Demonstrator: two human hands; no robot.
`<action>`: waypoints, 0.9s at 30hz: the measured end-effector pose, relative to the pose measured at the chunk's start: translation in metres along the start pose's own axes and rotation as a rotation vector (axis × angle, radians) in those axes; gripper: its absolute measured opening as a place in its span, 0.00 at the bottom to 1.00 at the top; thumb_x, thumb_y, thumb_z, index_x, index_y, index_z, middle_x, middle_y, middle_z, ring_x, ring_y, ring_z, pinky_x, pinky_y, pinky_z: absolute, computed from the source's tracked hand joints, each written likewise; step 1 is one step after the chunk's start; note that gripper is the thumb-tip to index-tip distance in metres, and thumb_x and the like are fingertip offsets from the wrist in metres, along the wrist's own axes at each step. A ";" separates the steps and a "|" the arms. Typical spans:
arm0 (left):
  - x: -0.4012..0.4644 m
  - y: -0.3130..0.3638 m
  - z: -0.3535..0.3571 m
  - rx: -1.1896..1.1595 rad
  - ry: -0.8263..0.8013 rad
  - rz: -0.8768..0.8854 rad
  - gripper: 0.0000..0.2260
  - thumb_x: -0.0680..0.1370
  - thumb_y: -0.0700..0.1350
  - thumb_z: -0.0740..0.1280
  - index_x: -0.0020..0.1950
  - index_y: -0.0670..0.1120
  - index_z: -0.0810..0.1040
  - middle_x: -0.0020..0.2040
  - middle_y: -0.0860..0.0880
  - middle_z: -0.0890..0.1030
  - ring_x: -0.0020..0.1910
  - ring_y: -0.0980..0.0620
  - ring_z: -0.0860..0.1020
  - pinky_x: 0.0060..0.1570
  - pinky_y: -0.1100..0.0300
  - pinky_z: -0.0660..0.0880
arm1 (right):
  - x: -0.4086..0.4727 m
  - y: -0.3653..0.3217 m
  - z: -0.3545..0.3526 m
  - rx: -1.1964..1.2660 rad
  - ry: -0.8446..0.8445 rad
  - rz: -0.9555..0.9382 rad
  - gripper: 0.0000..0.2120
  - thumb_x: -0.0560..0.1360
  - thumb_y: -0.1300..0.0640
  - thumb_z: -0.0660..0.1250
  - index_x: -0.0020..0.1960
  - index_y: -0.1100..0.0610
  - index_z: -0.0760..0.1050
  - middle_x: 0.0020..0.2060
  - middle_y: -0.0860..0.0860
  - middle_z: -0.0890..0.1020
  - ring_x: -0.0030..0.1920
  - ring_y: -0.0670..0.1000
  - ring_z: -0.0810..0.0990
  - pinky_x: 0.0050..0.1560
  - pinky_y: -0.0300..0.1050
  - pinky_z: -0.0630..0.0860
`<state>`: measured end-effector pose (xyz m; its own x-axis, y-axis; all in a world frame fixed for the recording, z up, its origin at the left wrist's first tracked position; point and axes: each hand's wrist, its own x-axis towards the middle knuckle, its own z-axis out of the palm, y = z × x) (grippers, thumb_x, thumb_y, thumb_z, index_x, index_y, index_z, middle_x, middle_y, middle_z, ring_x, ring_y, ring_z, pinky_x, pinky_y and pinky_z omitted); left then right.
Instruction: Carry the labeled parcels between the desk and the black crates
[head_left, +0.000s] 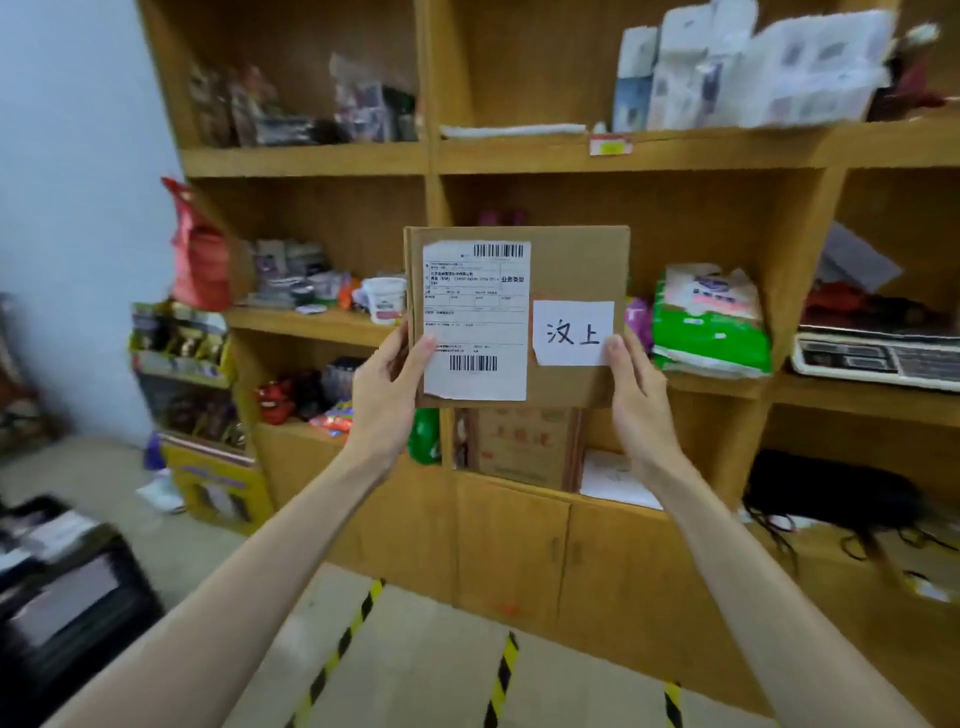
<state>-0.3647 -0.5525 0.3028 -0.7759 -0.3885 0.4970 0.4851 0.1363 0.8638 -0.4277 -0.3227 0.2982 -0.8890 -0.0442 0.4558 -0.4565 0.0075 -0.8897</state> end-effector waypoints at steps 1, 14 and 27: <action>-0.001 0.003 -0.025 0.017 0.046 0.006 0.18 0.83 0.48 0.66 0.72 0.46 0.76 0.61 0.55 0.84 0.60 0.55 0.82 0.59 0.58 0.80 | 0.000 0.000 0.025 0.028 -0.055 0.000 0.25 0.85 0.46 0.54 0.80 0.50 0.58 0.67 0.36 0.67 0.67 0.34 0.63 0.59 0.22 0.61; -0.061 0.068 -0.313 0.192 0.580 0.029 0.10 0.84 0.47 0.65 0.63 0.56 0.80 0.58 0.54 0.85 0.57 0.53 0.84 0.55 0.56 0.81 | -0.060 -0.050 0.338 0.212 -0.559 -0.064 0.29 0.83 0.43 0.56 0.80 0.54 0.59 0.72 0.41 0.69 0.68 0.34 0.68 0.61 0.25 0.66; -0.167 0.119 -0.522 0.330 0.940 0.039 0.16 0.84 0.44 0.64 0.72 0.49 0.76 0.53 0.60 0.85 0.50 0.60 0.84 0.48 0.58 0.84 | -0.197 -0.097 0.563 0.381 -0.917 -0.041 0.23 0.85 0.49 0.54 0.79 0.54 0.60 0.60 0.35 0.74 0.56 0.26 0.73 0.57 0.27 0.73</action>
<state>0.0331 -0.9477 0.2796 -0.0579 -0.9226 0.3813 0.2565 0.3554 0.8988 -0.1883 -0.8772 0.2798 -0.4276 -0.7938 0.4324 -0.3018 -0.3255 -0.8961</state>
